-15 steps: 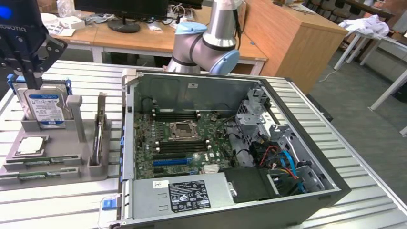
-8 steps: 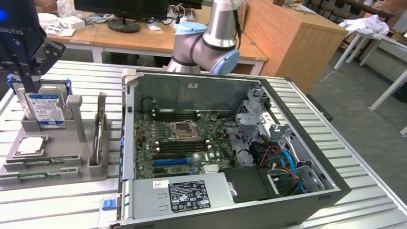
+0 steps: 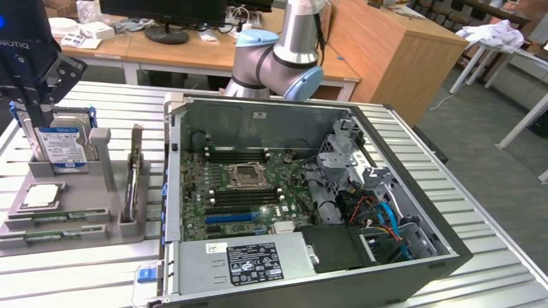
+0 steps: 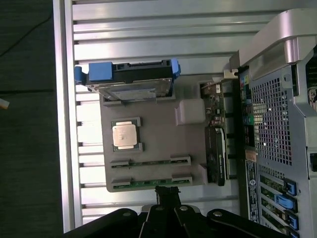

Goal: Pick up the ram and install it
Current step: 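Reach for the ram, then pick up the ram and move it above insertion slot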

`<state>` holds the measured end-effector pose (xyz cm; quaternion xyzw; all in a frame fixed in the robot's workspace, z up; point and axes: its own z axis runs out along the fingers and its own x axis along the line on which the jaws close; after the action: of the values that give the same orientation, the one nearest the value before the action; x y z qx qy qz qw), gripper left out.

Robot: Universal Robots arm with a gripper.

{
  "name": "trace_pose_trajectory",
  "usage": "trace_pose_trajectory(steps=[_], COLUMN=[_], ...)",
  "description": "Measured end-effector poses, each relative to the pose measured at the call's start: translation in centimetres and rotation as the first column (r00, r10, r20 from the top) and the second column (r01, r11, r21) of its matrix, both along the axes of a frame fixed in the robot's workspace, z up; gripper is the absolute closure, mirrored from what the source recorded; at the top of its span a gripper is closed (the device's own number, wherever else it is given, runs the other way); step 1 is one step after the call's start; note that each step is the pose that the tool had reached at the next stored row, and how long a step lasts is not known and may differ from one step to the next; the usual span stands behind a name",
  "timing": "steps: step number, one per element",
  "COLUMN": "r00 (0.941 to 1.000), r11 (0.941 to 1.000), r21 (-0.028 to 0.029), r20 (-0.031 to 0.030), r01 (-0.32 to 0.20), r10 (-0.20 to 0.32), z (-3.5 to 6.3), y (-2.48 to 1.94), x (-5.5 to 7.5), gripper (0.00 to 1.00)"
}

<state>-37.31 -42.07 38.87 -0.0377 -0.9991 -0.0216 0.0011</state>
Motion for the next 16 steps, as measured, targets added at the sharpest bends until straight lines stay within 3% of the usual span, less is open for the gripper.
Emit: trace_pose_trajectory(steps=[16], r00=[1.0000], r11=[1.0000], r21=[0.0000], r20=[0.0000], r01=[-0.004], r10=[0.004], z=[0.00], y=[0.00], x=[0.00], gripper=[0.89])
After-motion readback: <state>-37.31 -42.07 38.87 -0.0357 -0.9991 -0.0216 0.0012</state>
